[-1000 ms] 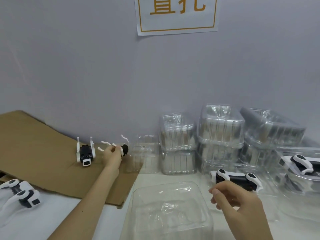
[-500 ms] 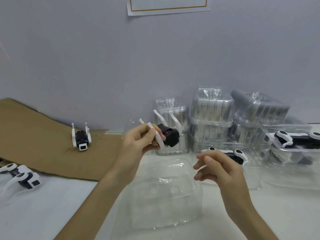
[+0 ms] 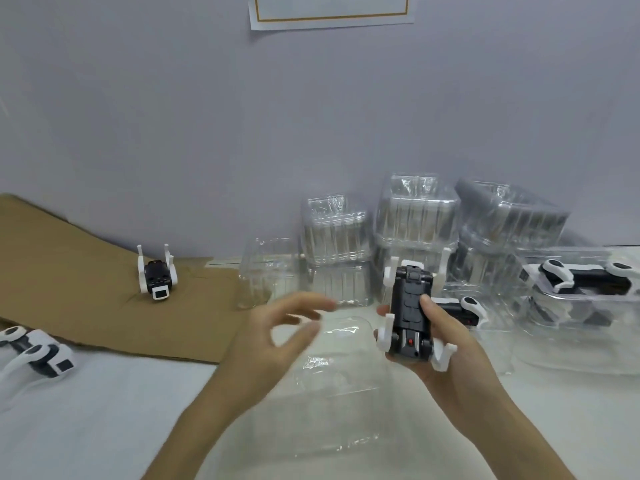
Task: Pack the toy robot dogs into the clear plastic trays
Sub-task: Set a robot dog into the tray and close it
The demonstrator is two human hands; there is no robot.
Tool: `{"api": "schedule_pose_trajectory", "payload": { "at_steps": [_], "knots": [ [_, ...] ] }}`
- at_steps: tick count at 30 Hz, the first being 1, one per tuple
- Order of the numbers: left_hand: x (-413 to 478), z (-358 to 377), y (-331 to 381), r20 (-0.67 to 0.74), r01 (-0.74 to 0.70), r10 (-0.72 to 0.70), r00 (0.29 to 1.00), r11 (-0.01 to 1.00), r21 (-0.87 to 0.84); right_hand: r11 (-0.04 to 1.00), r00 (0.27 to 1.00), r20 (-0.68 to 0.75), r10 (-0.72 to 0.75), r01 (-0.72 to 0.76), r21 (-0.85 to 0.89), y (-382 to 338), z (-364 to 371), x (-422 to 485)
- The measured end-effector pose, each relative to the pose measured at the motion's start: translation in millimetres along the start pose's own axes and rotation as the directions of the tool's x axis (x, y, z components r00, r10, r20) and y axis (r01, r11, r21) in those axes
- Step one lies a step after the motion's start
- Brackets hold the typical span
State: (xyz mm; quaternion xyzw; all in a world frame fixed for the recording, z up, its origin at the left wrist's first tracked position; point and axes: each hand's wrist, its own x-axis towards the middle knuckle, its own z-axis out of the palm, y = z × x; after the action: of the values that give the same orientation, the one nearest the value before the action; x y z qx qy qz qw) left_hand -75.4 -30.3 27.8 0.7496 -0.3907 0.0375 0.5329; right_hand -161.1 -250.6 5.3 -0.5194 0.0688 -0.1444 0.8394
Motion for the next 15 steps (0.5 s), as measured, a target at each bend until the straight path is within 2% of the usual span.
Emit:
{"api": "schedule_pose_trajectory", "payload": {
  "at_steps": [3, 6, 8, 10, 12, 14, 15],
  "knots": [
    [-12.6, -20.6, -30.9, -0.138, 0.187, -0.183, 0.973, 0.982, 0.013, 0.998, 0.999, -0.029, -0.020, 0.022, 0.051, -1.9, -2.6, 0.5],
    [-26.1, -25.0, -58.5, -0.107, 0.416, -0.425, 0.899, 0.904, -0.095, 0.993, 0.999, -0.040, 0.005, 0.000, 0.121, 0.0, -2.7, 0.6],
    [-28.5, -22.1, -70.6, -0.062, 0.505, -0.531, 0.845, 0.831, -0.234, 0.988, 0.999, -0.047, 0.023, -0.016, 0.154, 1.6, -4.0, 1.0],
    [-28.4, -16.6, -73.2, -0.028, 0.522, -0.558, 0.830, 0.792, -0.316, 0.980, 0.998, -0.055, 0.038, -0.026, 0.195, 2.8, -5.9, 2.1],
    [-28.8, -9.2, -70.1, 0.003, 0.514, -0.541, 0.841, 0.798, -0.313, 0.980, 0.996, -0.076, 0.041, -0.025, 0.198, 4.1, -8.0, 4.7],
    [-30.1, -2.4, -67.0, 0.038, 0.505, -0.518, 0.855, 0.811, -0.295, 0.993, 0.995, -0.101, -0.022, 0.033, 0.116, 5.2, -8.3, 6.6],
    [-31.0, 0.7, -65.7, 0.058, 0.504, -0.510, 0.858, 0.816, -0.281, 0.996, 0.990, -0.107, -0.088, 0.090, 0.016, 4.7, -7.2, 5.9]
  ]
}}
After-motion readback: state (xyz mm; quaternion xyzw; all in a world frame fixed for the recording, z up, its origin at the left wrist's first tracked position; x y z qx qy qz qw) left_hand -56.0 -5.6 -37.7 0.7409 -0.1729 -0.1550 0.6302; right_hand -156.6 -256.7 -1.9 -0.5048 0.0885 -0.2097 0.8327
